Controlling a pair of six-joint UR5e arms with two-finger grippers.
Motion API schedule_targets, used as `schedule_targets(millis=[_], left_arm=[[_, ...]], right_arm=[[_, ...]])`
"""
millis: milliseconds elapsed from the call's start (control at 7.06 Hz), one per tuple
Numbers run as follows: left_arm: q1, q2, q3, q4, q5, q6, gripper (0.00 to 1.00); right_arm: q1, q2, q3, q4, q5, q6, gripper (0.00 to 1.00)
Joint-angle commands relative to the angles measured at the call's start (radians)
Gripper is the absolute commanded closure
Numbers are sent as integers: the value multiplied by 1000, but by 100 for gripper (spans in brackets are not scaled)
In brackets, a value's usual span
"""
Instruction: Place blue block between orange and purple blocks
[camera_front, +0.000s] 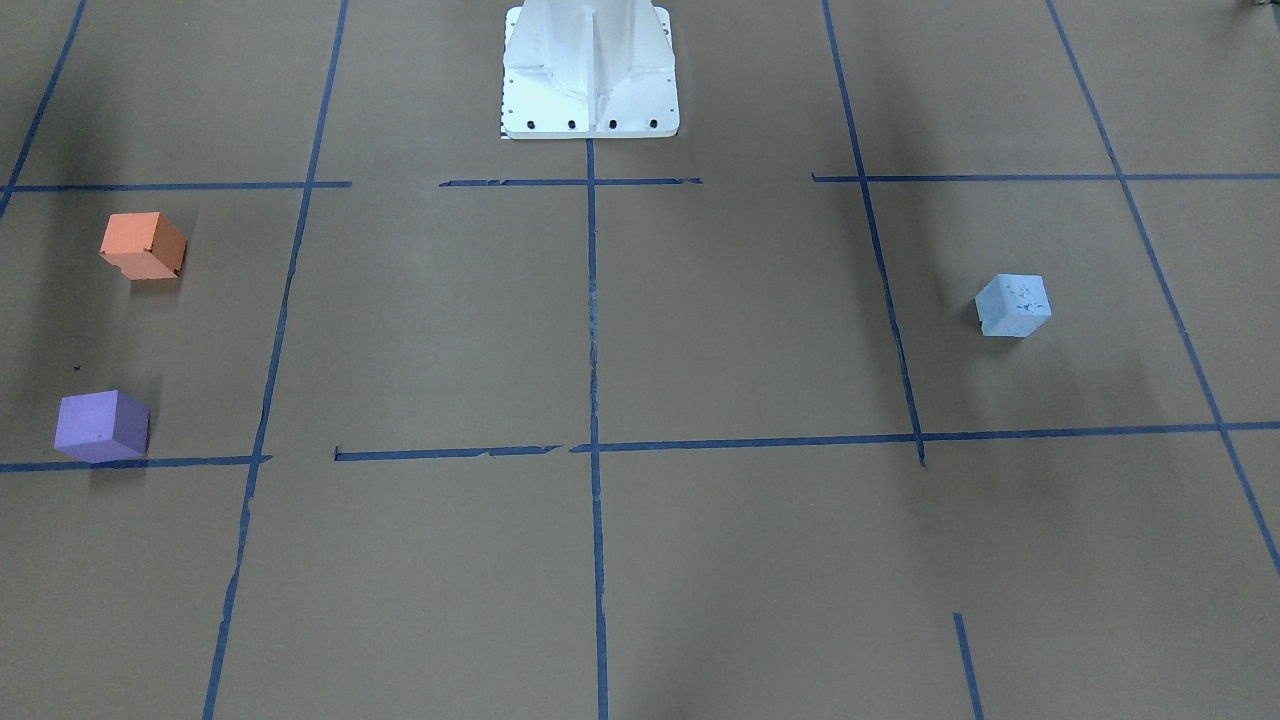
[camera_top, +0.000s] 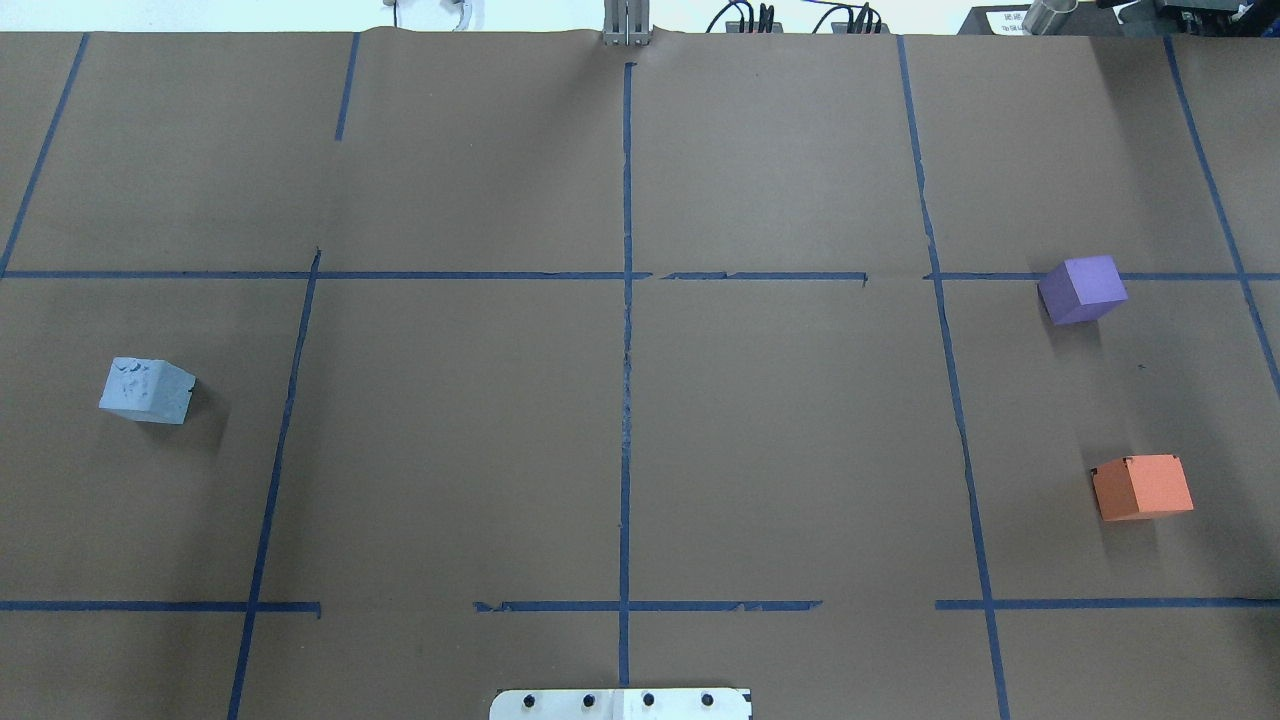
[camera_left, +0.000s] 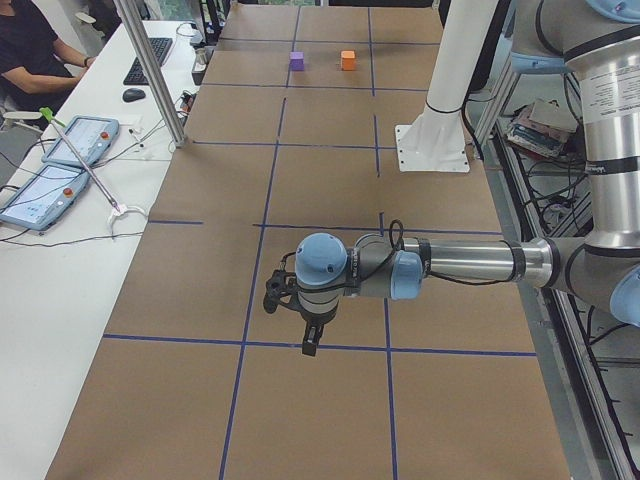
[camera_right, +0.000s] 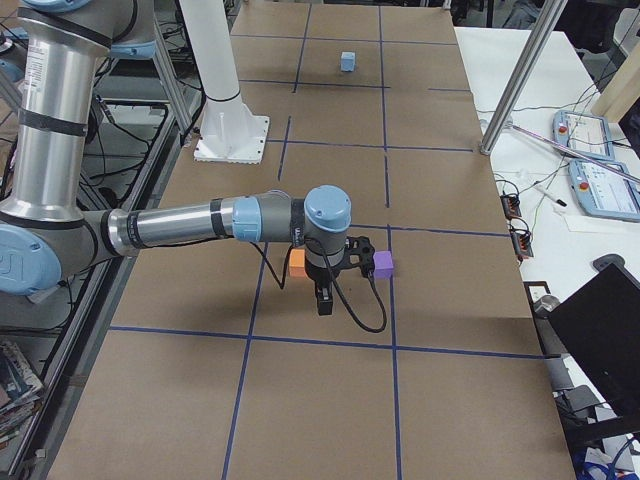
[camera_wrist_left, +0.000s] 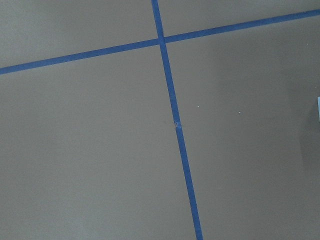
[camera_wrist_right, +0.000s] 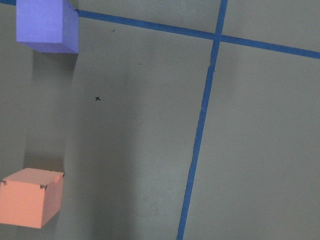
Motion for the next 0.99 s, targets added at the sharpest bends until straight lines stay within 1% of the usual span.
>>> schedule_targets(millis=[0,850], left_arm=[[0,1,-2,5,-1,-8,0],[0,12,-18,-2,-2,0,0]], right_arm=[[0,0,-2,0,1,-1,0],[0,0,-11,3,1,-1,0]])
